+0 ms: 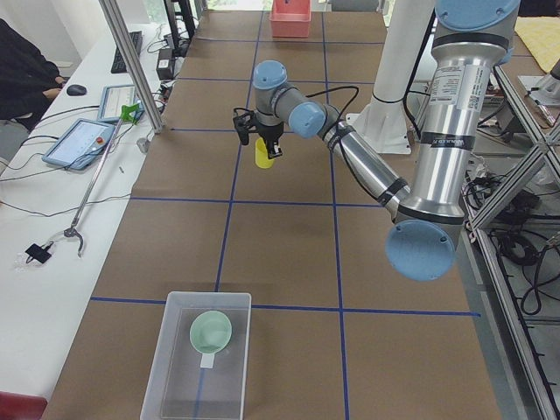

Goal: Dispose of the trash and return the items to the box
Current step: 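Grasp the yellow cup with the left gripper while the right carries the cloth, then drop the cloth in the pink bin while the left lowers the cup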

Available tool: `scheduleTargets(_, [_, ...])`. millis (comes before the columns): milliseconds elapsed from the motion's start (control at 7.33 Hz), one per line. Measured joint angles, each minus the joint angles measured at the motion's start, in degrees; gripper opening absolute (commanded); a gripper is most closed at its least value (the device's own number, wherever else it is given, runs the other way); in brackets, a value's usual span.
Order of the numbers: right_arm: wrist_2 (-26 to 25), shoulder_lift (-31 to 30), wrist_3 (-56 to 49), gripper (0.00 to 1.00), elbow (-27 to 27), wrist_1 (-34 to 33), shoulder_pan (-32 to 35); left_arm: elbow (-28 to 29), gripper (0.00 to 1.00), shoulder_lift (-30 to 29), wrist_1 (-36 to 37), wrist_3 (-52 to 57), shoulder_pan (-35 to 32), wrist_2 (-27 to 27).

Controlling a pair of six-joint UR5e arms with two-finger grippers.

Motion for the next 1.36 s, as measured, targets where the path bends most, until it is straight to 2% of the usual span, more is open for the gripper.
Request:
scheduleTargets(136, [-0.8,0.3,-0.6,0.01,-4.4,3.4,0.1,0.6,0.0,-0.2,1.9,4.3,-2.5,0.1])
scheduleTargets(273, [-1.2,0.8,-0.9,0.98,-9.3,7.3,0.1,1.9,0.0,-0.3,2.7,8.0,-4.8,0.1])
scheduleTargets(409, [-1.3,1.2,-0.9,1.0,-14.2,12.2,0.1,3.6,0.0,-0.3,3.0,12.0,-7.5,0.0])
scheduleTargets(545, [-1.0,0.9,-0.4,1.0,-16.8,16.4,0.1,5.6,0.0,-0.2,3.0,16.8,-10.4,0.0])
scheduleTargets(818, [1.2,1.1,0.0,1.0,-17.7,19.7,0.1,11.0,0.0,0.0,3.1,28.6,-17.2,-0.1])
scheduleTargets(1091, [8.9,1.8,0.6,1.0,-15.7,19.7,0.1,18.0,0.0,-0.1,2.9,40.1,-24.3,-0.2])
scheduleTargets(1364, [13.9,1.9,6.5,1.0,-8.2,16.0,-1.9,28.5,0.0,-1.2,2.4,46.2,-30.4,-2.2])
